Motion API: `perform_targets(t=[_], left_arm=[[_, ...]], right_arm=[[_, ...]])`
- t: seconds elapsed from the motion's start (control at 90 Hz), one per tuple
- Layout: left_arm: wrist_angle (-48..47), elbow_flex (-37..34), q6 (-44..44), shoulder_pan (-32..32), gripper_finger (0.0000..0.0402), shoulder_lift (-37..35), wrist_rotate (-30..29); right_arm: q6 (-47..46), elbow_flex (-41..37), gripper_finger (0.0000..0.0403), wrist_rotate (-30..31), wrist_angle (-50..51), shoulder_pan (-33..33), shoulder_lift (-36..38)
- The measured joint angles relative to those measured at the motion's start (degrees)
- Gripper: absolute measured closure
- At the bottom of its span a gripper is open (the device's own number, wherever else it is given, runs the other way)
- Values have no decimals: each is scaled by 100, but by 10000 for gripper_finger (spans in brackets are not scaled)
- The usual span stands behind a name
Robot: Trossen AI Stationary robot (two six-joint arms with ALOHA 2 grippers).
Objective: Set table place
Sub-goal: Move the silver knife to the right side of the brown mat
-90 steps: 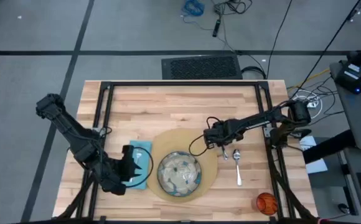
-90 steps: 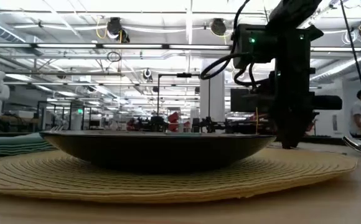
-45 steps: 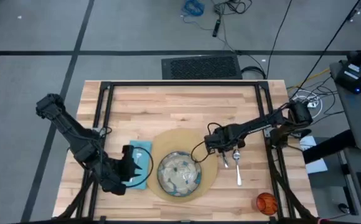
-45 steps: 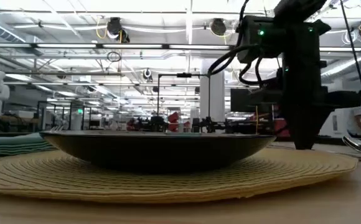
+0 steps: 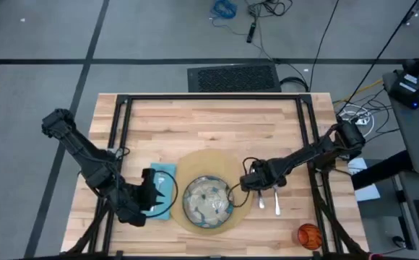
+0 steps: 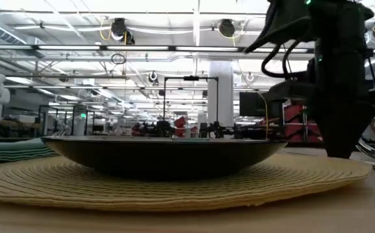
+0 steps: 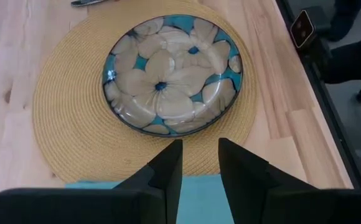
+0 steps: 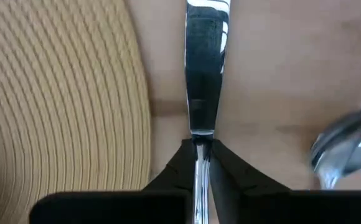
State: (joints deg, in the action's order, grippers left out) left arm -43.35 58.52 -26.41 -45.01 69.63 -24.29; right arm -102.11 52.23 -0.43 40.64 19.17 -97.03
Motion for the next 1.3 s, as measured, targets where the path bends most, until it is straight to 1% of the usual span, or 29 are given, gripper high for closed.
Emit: perform_targets(t=[0.389,0.922,1.022,1.3], left_arm=[[0,0,0,0,314,0,0],[1,0,-7,0,314,0,0],[2,0,-11,-1,314,0,0],[2,0,-15,-1,314,0,2]], right_arm=[[-877,4,392,7,-190,630,-4],[-823,0,386,2,-319,665,-4],[-788,0,373,13,-304,665,-8],[-782,2,317,48,-273,662,-15]])
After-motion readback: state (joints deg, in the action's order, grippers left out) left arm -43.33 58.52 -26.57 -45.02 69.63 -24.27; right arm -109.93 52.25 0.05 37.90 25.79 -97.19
